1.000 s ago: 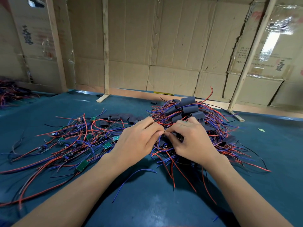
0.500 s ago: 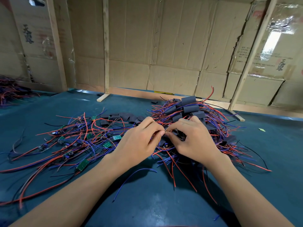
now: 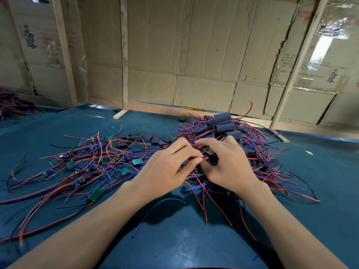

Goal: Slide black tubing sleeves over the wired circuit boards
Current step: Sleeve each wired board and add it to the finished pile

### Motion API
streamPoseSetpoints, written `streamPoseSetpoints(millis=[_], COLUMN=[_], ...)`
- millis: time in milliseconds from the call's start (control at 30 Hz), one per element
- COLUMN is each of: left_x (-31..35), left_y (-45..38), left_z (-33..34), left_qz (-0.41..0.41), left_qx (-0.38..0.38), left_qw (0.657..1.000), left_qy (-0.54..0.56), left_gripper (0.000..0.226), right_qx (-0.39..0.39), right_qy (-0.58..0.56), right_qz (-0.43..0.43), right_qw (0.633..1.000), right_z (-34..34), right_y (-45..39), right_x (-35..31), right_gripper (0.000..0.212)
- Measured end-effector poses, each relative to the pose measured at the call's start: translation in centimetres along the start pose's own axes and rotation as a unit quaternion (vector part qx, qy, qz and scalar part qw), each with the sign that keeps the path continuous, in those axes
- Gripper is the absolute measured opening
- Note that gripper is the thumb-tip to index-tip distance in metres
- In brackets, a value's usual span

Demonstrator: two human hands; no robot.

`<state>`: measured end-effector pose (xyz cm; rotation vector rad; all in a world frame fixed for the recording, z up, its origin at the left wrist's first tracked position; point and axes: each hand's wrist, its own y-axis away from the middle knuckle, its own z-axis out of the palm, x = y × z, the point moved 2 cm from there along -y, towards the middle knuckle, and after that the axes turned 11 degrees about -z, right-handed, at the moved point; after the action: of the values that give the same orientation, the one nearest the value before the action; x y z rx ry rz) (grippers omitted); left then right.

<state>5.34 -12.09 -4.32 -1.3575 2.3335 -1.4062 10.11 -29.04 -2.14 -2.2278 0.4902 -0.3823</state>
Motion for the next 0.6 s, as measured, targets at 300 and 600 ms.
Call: streamPoseSetpoints(millis=[300, 600], left_x=[0.51, 0.52], left_y=[0.16, 0.20], left_z=[0.33, 0.38], left_qz=[0.007, 0.006], left_qx=[-0.003, -0.009], left_qw=[1.000, 0.999], left_qy=[0.029, 0.031], left_gripper=[0.010, 0.006], right_qx=[-0.028, -0.044], right_qy=[-0.001, 0.011], right_qz=[0.015, 0.023], right_qw=[1.000, 0.999], right_z=[-0.12, -0.09], right_y=[-0.17, -0.26], right_x=[-0.73, -1.08], right_gripper=[0.053, 0.056])
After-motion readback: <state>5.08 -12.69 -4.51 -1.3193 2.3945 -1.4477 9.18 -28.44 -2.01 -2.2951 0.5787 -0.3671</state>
